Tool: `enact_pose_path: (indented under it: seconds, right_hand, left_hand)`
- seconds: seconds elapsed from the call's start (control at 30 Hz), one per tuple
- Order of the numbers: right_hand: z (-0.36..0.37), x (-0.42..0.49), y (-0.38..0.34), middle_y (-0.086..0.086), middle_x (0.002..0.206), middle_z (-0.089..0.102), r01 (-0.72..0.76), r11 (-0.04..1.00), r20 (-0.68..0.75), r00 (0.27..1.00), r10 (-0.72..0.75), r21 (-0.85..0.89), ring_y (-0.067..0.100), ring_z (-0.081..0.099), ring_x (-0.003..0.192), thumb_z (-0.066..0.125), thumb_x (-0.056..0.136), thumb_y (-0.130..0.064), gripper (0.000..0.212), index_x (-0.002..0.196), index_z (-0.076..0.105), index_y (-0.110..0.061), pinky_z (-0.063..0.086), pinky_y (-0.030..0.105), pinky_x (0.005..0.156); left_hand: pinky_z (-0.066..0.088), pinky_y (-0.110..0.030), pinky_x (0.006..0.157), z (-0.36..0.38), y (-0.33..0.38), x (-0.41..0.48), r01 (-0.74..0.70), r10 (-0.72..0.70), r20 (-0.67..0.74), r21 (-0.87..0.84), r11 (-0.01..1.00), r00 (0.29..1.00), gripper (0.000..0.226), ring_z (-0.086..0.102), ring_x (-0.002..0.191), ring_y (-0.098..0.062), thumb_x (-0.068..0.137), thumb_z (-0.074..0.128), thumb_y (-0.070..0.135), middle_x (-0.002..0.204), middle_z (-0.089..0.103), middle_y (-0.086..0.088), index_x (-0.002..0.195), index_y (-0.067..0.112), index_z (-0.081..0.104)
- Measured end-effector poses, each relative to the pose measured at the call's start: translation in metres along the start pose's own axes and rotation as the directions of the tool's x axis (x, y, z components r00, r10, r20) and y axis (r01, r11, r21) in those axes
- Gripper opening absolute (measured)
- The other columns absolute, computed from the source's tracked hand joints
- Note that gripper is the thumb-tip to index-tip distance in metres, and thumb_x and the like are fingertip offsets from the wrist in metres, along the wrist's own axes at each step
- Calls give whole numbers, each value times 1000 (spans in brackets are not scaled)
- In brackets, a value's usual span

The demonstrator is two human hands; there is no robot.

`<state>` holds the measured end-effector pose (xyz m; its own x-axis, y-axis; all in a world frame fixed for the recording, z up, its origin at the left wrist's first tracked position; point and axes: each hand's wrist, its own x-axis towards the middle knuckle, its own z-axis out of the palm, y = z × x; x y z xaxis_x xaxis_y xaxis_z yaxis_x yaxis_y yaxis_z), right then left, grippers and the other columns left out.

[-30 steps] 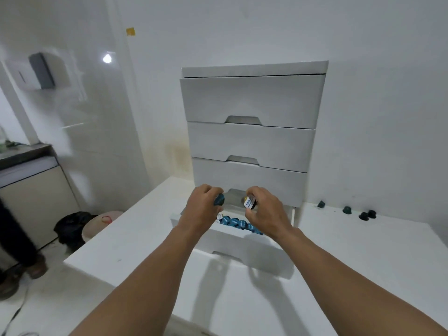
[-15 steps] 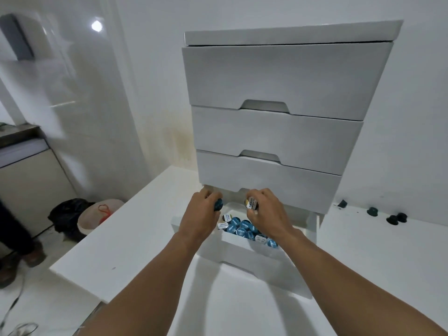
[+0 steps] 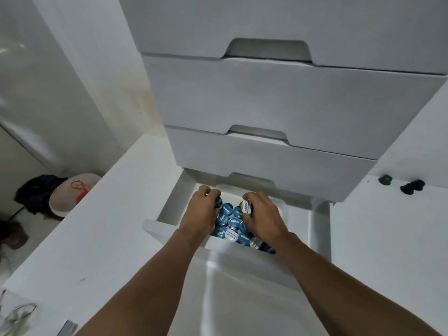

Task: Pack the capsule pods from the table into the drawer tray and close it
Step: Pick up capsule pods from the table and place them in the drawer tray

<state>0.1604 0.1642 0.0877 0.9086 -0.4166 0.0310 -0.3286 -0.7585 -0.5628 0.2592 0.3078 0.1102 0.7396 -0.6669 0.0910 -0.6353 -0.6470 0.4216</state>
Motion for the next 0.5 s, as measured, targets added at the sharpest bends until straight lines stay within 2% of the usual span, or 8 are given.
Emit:
enact_pose_path:
  seconds: [0.03,0.07,0.13,0.2,0.3,0.4,0.5]
  right_hand:
    - [4,3,2,4,126,51,-9,1000,-9,1000,9,-6,20,52,110,62,87,-16,41,126,50,-16,42,29,92]
    - [7,7,5,5,123,52,-15,1000,-23,1000,15,-9,21,53,108,61,85,-14,41,125,51,-15,42,29,91]
    - [15,14,8,8,115,55,-14,1000,-62,998,14,2,22,53,100,61,82,-11,40,122,55,-10,44,28,86]
    - [20,21,7,9,114,54,-41,999,-70,997,43,27,18,50,94,60,84,-10,39,122,54,-8,42,25,79]
    - [29,32,6,9,120,53,-117,992,-56,991,120,52,20,52,104,62,88,-14,41,127,50,-10,46,27,87]
    - [39,44,4,7,123,52,-186,981,-36,981,188,53,22,53,110,59,90,-18,40,128,48,-13,47,32,95]
    - [49,55,3,6,129,49,-243,965,-22,969,246,100,16,49,109,54,93,-18,38,130,46,-16,40,25,96]
  left_hand:
    - [36,-5,80,4,-4,6,-1,1,10,-14,1000,1000,37,51,98,-19,86,59,6,119,50,-8,123,7,54]
    - [38,-8,81,7,-7,13,-14,14,17,-10,1000,1000,38,52,100,-20,86,60,8,120,51,-9,123,7,54]
    - [45,-24,90,14,-14,25,-42,41,41,10,999,998,40,52,106,-24,85,64,13,122,52,-11,124,10,54]
    - [48,-32,93,20,-19,37,-38,38,72,-2,999,997,40,51,108,-25,86,65,16,123,51,-11,124,11,52]
    - [50,-35,93,33,-28,53,-55,55,101,-6,998,993,39,52,107,-26,86,65,18,120,51,-11,123,11,52]
    - [50,-32,86,42,-36,67,-88,87,114,3,996,990,37,52,101,-21,83,68,19,112,53,-8,117,13,55]
    - [51,-34,87,52,-44,80,-112,112,121,-8,994,986,34,53,104,-21,83,67,12,115,56,-6,115,15,58]
